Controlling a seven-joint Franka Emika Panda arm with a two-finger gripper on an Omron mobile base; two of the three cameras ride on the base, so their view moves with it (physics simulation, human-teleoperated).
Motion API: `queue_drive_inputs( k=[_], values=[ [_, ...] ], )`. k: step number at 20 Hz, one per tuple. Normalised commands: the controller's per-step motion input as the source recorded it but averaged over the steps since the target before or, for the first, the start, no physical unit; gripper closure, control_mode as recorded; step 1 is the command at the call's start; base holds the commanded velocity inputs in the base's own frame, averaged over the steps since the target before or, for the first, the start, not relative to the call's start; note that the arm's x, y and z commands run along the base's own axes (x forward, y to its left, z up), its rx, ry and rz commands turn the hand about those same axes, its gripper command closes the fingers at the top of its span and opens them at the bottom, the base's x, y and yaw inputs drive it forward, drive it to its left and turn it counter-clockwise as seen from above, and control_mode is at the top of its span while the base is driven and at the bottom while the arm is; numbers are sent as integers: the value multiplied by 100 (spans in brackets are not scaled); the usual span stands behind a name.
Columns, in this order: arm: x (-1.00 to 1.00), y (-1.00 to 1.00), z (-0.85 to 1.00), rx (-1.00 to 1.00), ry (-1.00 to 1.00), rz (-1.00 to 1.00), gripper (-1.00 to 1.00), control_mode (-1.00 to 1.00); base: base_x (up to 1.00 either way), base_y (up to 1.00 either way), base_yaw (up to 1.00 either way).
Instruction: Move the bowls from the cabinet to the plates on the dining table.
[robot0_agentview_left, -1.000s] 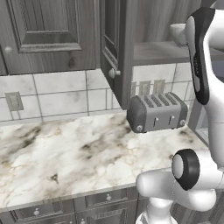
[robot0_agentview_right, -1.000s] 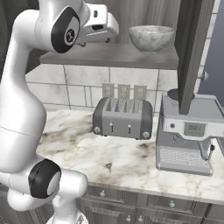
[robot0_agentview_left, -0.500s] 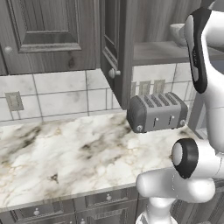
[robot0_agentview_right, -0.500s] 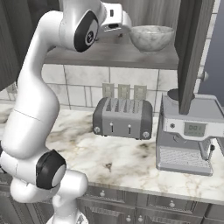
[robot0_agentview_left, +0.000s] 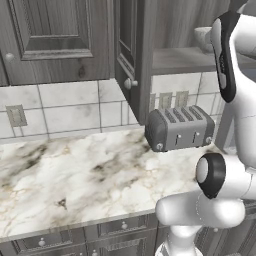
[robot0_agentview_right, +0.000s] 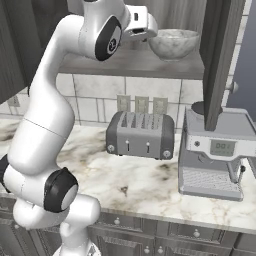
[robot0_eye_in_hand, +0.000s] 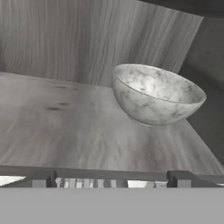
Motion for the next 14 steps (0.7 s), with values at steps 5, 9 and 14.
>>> queue_drive_inputs(
  k=[5,9,14],
  values=[
    [17,-1,5,0,4,4,-100,-100,0,0,0],
    [37,-3,0,-1,4,5,-100,-100,0,0,0],
    [44,-21,1,-1,1,3,-100,-100,0,0,0]
  ],
)
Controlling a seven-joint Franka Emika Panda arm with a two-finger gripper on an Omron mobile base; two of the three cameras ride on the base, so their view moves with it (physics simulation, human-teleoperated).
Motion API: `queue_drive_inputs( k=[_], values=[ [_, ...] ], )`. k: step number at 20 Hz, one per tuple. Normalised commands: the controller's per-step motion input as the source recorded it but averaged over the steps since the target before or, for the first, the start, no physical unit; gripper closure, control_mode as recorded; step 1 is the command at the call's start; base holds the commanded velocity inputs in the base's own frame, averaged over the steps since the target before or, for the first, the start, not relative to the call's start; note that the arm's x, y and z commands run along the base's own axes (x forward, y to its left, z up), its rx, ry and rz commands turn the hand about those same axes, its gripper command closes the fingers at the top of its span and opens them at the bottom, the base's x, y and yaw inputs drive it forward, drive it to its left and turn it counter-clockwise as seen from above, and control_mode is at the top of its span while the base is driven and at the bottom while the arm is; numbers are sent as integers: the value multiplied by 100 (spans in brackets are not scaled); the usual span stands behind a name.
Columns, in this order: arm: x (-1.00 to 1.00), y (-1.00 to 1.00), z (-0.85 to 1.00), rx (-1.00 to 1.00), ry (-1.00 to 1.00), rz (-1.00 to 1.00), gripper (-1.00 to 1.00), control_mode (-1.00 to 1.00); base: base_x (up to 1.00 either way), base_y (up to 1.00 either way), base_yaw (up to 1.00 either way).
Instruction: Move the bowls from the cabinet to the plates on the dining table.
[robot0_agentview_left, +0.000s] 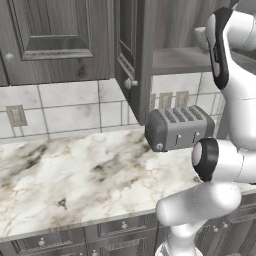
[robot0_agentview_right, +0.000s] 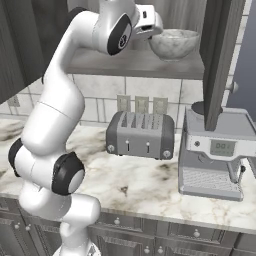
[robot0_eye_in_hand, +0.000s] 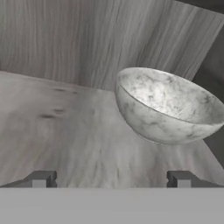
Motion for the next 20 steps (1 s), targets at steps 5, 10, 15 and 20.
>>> queue_drive_inputs(
  k=[5,10,15,20],
  values=[
    [43,-33,15,0,0,1,-100,-100,0,0,0],
    [35,-29,1,0,2,2,-100,-100,0,0,0],
    [23,-14,0,0,2,3,-100,-100,0,0,0],
    [15,-7,0,0,0,4,-100,-100,0,0,0]
  ],
)
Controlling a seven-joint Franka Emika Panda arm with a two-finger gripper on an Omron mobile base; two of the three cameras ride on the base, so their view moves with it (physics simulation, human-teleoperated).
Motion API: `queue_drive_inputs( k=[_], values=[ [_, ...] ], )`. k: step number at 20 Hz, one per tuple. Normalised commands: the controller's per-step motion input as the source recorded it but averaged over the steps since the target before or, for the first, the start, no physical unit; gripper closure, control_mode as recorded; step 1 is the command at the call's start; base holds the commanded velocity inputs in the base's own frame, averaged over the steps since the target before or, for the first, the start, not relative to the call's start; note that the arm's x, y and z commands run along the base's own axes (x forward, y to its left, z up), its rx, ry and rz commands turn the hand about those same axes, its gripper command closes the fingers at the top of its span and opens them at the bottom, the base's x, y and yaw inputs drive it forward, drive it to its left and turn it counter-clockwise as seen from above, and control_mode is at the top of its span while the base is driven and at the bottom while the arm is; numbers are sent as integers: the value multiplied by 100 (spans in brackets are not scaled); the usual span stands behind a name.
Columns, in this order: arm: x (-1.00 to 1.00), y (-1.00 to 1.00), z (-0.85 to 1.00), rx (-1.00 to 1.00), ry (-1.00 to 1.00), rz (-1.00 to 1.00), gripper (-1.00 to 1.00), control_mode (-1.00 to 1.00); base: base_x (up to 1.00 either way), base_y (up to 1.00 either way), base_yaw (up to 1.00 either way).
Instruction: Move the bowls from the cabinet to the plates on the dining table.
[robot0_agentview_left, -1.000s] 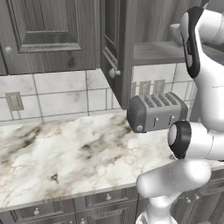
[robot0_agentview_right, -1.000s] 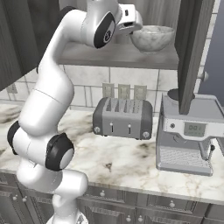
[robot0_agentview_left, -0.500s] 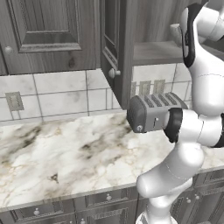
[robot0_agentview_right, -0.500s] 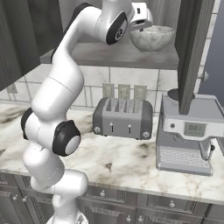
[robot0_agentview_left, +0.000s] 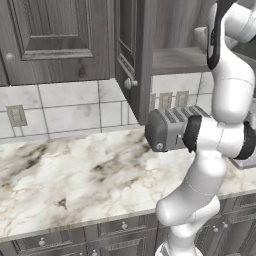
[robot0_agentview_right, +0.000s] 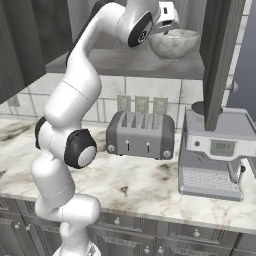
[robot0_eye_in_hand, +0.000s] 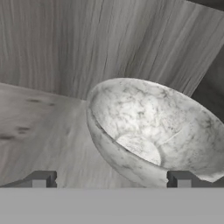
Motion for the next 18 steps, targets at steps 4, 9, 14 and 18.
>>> queue_drive_inputs(
  k=[4,9,14,18],
  values=[
    [11,-1,-11,0,0,2,-100,-100,0,0,0],
    [19,0,-24,0,2,1,-100,-100,0,0,0],
    [20,0,-3,0,2,2,-100,-100,0,0,0],
    [30,-1,0,0,3,2,-100,-100,0,0,0]
  ],
)
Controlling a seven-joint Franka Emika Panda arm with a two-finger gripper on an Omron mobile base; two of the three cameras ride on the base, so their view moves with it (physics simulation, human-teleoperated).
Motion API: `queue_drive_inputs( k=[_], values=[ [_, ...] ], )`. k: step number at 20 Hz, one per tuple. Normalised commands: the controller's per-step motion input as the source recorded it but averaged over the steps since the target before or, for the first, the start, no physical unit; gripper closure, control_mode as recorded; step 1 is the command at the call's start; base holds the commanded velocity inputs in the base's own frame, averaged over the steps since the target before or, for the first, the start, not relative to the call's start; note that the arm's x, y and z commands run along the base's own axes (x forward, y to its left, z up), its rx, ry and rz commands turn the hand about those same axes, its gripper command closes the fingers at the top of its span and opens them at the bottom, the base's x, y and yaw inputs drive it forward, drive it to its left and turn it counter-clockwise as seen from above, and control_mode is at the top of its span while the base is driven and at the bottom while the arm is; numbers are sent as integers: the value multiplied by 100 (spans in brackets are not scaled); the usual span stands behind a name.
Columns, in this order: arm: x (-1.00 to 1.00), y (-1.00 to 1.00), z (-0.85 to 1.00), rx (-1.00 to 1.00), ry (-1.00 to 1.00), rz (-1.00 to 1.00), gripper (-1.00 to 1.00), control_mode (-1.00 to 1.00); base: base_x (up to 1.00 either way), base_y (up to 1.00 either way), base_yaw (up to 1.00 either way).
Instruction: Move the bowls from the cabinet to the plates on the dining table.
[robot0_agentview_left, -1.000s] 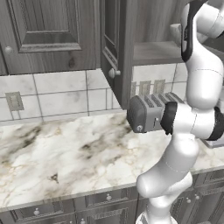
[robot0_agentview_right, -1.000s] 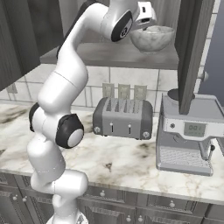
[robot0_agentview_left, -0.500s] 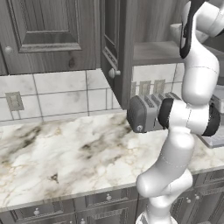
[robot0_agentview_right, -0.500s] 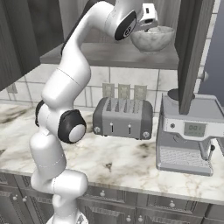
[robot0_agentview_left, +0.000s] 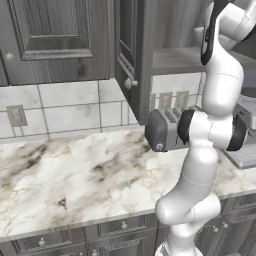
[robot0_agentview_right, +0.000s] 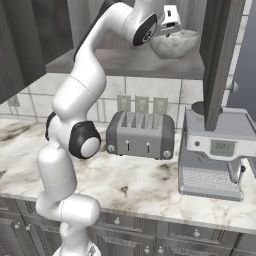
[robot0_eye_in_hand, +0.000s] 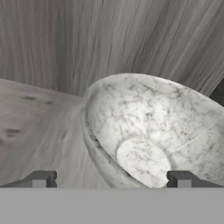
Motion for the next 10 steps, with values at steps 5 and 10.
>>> queue_drive_inputs(
  k=[5,10],
  values=[
    [28,-8,0,0,5,2,-100,-100,0,0,0],
    [14,-10,0,0,4,2,-100,-100,0,0,0]
  ],
)
